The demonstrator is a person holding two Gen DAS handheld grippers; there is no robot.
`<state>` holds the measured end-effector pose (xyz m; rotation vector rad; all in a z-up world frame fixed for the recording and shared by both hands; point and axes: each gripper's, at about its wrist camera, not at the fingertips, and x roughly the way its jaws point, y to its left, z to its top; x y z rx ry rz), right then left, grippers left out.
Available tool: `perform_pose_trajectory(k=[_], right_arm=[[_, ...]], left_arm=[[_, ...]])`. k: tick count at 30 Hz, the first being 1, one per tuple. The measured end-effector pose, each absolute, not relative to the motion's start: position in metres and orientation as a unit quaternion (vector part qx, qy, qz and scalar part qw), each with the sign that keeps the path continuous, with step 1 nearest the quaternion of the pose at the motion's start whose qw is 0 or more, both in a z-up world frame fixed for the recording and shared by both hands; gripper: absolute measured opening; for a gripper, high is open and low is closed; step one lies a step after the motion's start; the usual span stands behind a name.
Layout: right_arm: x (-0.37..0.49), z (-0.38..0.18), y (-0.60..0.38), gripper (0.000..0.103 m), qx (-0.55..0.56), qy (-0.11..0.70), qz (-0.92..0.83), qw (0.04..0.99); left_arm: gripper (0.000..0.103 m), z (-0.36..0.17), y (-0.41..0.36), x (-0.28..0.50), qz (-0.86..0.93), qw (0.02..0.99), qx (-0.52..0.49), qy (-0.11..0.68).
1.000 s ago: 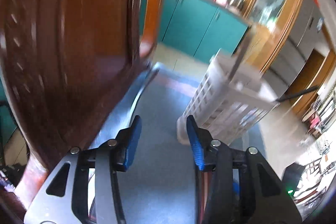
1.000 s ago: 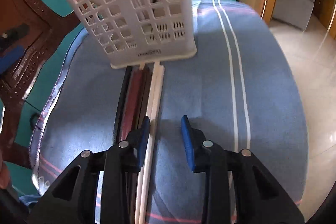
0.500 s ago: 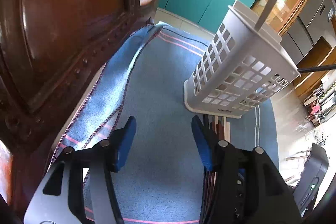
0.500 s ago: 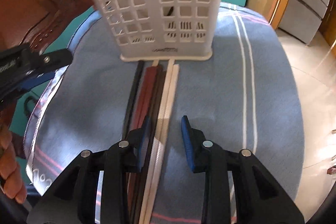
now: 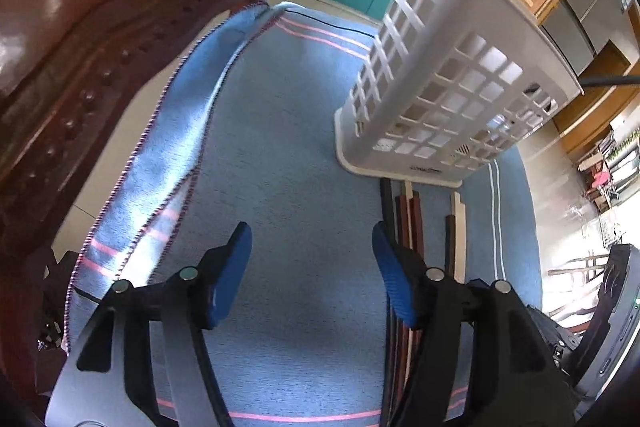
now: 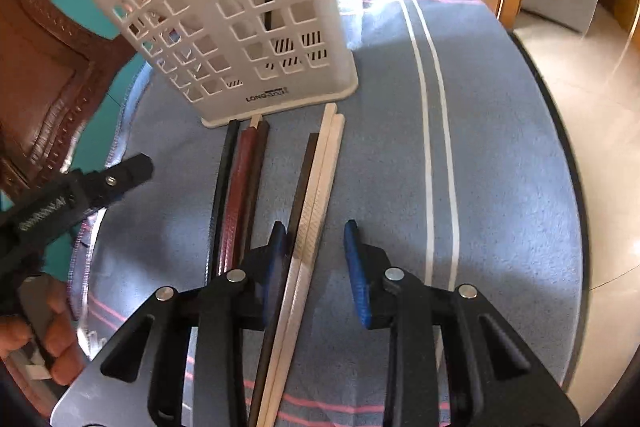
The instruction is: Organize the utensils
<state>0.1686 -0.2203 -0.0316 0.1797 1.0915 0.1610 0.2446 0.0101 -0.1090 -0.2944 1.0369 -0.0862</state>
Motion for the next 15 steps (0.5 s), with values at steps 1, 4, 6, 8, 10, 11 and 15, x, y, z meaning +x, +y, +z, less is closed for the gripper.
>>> perform_pose_trajectory(k=[1,4,6,8,10,11,15], right_arm=[[0.167,-0.032,-0.217,0.031,0.075,0.517,0.074,0.849],[0.170,-0.033,-0.200,0.031,0.034,0.507,0.063,0.859],[0.169,-0.028,-0.194,0.022,0.029,0.502,0.057,0.862],[0.169,-0.029,-0.197,0.020,0.053,0.503,0.066,0.860],[0.163,-0.027,-0.209,0.017,0.087,0.499,0.073,0.859],[0.160,-0.025,-0.214,0.007,0.097,0.494,0.072,0.861],[0.152,-0.019,-0.233,0.006,0.107,0.486,0.044,0.866]], left_arm=[[0.064,-0.110,0.008,0.245,-0.042,0.857,-0.138,0.495],[0.064,-0.112,0.004,0.245,-0.042,0.856,-0.135,0.498],[0.064,-0.115,0.004,0.245,-0.041,0.855,-0.132,0.500],[0.064,-0.117,0.004,0.246,-0.039,0.853,-0.131,0.504],[0.064,-0.118,0.005,0.248,-0.039,0.852,-0.131,0.505],[0.064,-0.118,0.004,0.249,-0.040,0.852,-0.131,0.506],[0.064,-0.121,-0.002,0.250,-0.049,0.850,-0.124,0.509]])
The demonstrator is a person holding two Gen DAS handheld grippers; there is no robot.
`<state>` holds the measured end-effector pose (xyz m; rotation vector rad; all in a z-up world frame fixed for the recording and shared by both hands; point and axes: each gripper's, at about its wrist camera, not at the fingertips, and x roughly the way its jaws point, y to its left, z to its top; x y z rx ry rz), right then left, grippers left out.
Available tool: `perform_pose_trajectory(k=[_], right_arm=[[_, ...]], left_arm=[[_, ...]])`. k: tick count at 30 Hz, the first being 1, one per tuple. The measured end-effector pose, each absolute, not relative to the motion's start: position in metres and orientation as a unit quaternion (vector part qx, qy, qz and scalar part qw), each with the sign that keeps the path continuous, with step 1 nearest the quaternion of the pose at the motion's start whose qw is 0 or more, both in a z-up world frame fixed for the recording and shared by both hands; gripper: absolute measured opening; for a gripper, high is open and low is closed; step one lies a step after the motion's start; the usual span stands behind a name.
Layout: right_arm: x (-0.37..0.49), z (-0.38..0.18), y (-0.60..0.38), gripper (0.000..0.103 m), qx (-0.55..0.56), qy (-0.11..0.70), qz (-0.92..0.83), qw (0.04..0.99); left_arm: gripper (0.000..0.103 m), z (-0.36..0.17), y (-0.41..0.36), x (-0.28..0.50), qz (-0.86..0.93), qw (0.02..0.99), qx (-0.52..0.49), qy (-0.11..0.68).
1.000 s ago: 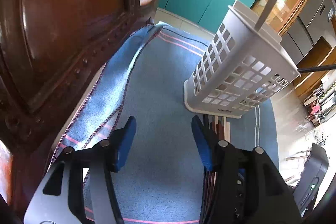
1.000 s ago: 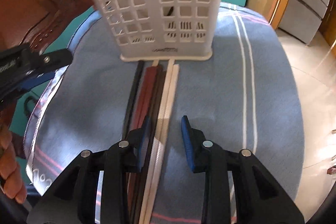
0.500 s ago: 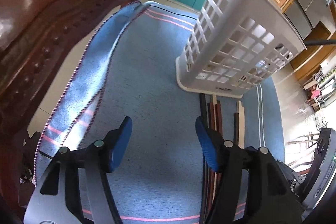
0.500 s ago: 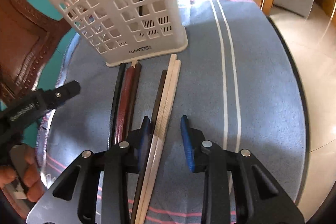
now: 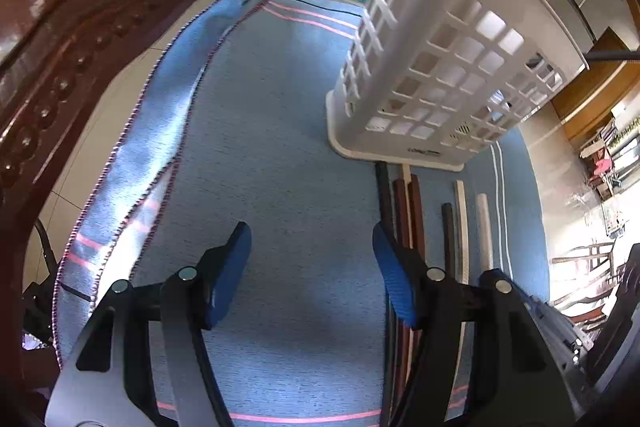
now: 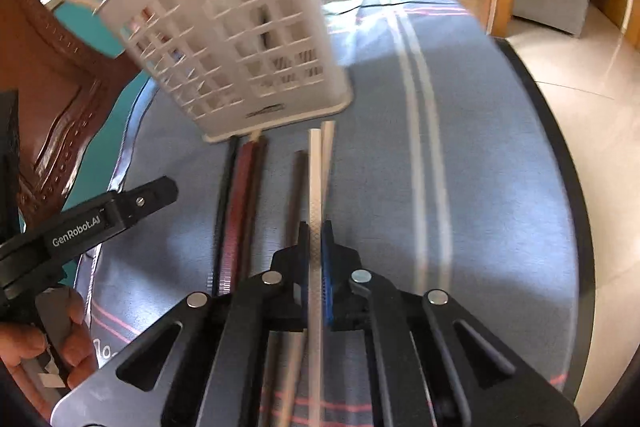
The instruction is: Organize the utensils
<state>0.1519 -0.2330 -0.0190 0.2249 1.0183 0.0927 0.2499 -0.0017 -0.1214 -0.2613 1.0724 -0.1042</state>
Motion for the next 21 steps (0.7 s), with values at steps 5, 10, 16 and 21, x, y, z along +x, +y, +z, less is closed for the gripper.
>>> perform_pose_trajectory(k=[5,10,16,21], right_arm=[[0.150,-0.026,-0.254,0.006,0.118,0.496,0.015,0.860],[0.145,-0.025,-0.259,0.008,0.133,0.493,0.017,0.860],[0.146,-0.028,-0.257,0.008,0.126,0.489,0.016,0.863],[0.145,-0.027,-0.255,0.013,0.119,0.486,0.013,0.865]], left_arm=[[0.065,-0.126,-0.016,0.248,-0.071,0.848,-0.108,0.514],[0.067,-0.131,-0.038,0.246,-0.066,0.859,-0.053,0.505],[0.069,-0.131,-0.052,0.243,-0.091,0.862,-0.030,0.497],[0.066,-0.131,-0.058,0.241,-0.075,0.875,0.004,0.478]])
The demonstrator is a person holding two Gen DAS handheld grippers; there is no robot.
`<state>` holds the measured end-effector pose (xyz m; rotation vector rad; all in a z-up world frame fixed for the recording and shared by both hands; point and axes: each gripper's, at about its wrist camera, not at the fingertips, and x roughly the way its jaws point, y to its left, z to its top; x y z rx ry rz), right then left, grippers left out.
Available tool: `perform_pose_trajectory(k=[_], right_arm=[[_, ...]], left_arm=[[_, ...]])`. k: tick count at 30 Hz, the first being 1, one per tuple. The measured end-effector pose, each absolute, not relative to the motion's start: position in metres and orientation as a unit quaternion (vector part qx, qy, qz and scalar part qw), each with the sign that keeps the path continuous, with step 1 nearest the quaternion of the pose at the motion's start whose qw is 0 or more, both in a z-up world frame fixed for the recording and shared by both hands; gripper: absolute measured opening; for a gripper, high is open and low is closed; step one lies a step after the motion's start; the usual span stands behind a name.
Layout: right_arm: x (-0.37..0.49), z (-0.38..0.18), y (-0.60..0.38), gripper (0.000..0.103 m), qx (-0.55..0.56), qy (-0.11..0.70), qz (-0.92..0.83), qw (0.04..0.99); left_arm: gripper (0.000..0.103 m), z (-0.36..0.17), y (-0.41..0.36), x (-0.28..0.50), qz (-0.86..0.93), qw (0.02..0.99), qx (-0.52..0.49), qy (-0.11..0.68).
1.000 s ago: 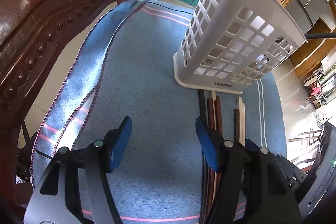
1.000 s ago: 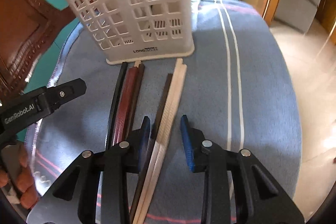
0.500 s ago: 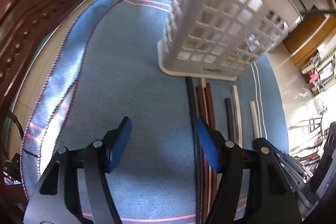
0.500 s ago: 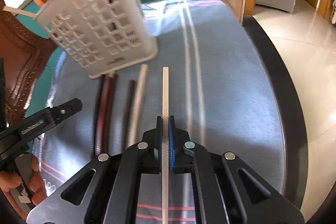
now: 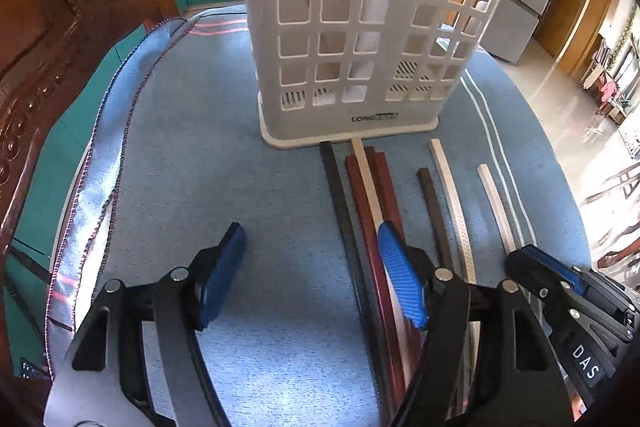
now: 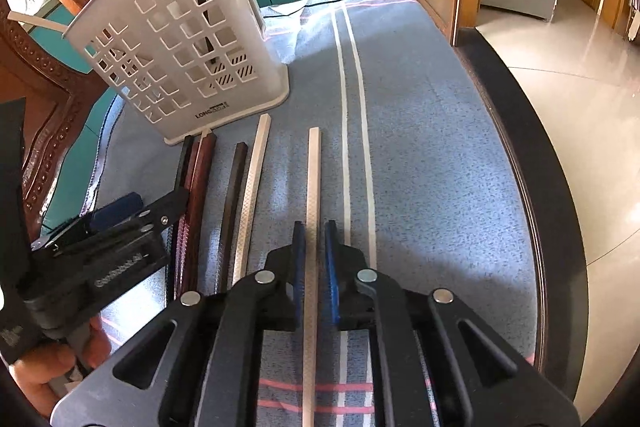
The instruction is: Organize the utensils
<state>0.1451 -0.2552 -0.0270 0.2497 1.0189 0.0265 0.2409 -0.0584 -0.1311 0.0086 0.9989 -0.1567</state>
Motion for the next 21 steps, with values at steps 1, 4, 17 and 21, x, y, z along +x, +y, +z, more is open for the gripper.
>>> perform_pose_trajectory(k=[1,4,17,21], right_arm=[[0.143,-0.026,-0.255,0.014,0.118,0.486,0.011,0.866],[0.139,-0.024,-0.256,0.019,0.115,0.485,0.007,0.867],[0.139,-0.025,-0.258,0.025,0.111,0.484,-0.002,0.868],[0.140,-0.025,-0.259,0.025,0.111,0.484,-0.004,0.868]], left_arm=[[0.059,-0.131,-0.056,0.241,-0.079,0.873,0.001,0.481],[0.027,-0.128,-0.049,0.242,-0.118,0.865,-0.022,0.487],[0.025,-0.117,-0.004,0.250,-0.124,0.848,-0.076,0.511],[0.025,-0.122,-0.004,0.258,-0.118,0.846,-0.073,0.515]])
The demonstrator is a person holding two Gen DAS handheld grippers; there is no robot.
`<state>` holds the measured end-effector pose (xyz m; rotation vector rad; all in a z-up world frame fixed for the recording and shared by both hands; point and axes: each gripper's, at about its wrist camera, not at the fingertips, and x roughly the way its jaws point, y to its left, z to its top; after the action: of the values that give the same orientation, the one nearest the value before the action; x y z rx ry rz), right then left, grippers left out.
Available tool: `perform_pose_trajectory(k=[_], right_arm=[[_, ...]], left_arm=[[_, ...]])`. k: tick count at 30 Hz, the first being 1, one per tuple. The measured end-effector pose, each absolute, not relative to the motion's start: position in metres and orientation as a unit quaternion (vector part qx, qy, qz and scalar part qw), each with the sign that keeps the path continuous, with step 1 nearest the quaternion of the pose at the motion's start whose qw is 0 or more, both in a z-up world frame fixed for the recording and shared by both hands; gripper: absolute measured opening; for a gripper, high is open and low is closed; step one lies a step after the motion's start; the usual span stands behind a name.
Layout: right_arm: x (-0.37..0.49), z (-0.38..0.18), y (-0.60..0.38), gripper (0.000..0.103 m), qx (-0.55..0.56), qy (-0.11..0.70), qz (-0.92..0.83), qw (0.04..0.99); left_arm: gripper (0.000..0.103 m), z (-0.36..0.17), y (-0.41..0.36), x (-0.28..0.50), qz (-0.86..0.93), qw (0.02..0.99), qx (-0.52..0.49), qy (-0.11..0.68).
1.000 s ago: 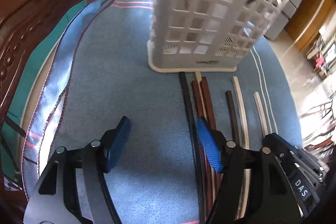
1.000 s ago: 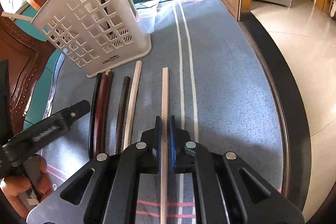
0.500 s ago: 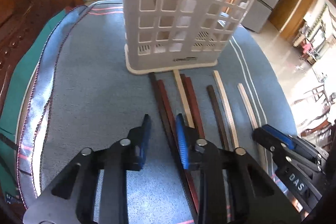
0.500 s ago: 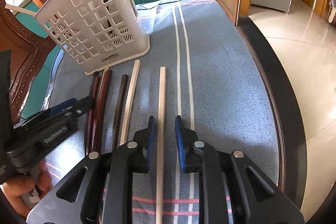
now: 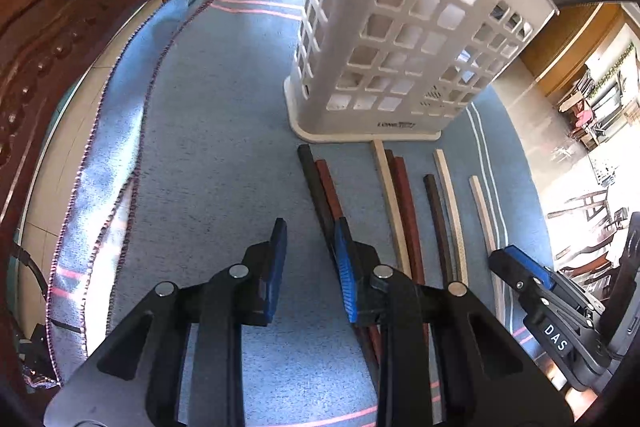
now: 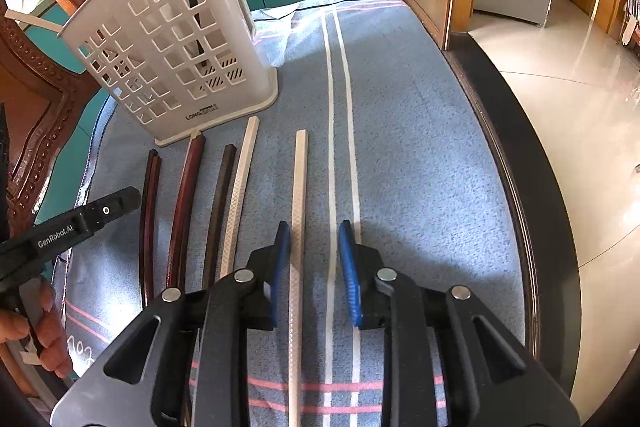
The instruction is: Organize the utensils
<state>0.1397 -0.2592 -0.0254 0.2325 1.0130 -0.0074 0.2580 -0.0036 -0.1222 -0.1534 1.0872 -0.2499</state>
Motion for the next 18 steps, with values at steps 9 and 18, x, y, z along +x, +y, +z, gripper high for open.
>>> perform_pose_trajectory(k=[9,18], right_arm=[[0.138,-0.026,-0.254,0.029,0.095,0.480,-0.004,0.872],[0.136,-0.026,-0.253,0.029,0.093,0.481,-0.007,0.872]], left_arm=[[0.027,-0.126,-0.036,0.244,-0.114,0.866,0.015,0.487],[0.013,-0.107,-0.038,0.237,-0.149,0.867,-0.029,0.475]])
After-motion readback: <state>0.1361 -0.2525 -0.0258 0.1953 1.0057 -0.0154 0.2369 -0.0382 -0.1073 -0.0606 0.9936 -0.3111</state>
